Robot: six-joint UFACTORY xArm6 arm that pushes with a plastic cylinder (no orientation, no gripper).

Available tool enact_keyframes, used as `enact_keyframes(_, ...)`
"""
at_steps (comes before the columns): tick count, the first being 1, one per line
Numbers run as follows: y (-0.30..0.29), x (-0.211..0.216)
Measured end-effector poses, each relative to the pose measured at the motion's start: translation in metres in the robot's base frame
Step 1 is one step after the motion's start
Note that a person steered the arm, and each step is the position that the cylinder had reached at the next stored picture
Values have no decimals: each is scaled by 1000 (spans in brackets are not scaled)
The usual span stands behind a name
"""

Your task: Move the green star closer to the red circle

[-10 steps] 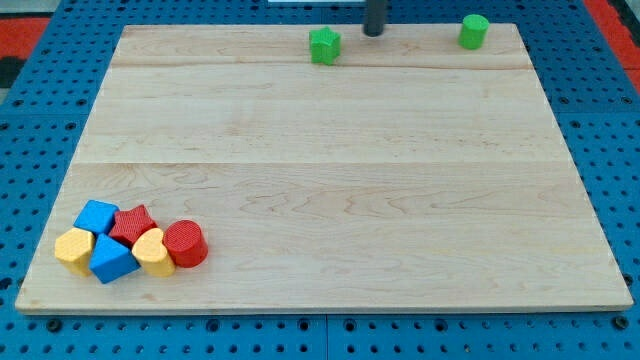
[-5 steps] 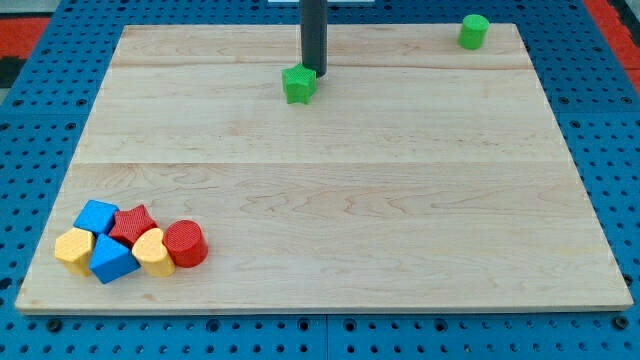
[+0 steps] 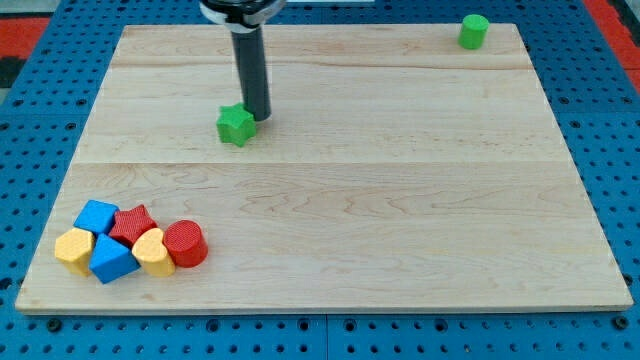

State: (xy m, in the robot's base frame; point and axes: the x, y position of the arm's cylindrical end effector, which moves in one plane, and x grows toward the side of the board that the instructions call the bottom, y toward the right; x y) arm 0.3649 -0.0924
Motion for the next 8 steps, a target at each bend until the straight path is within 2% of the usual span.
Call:
enact_keyframes(2,-59,14)
enact_keyframes(6,-62,118)
enact_keyframes(7,-41,106)
enact_keyframes(8,29,70)
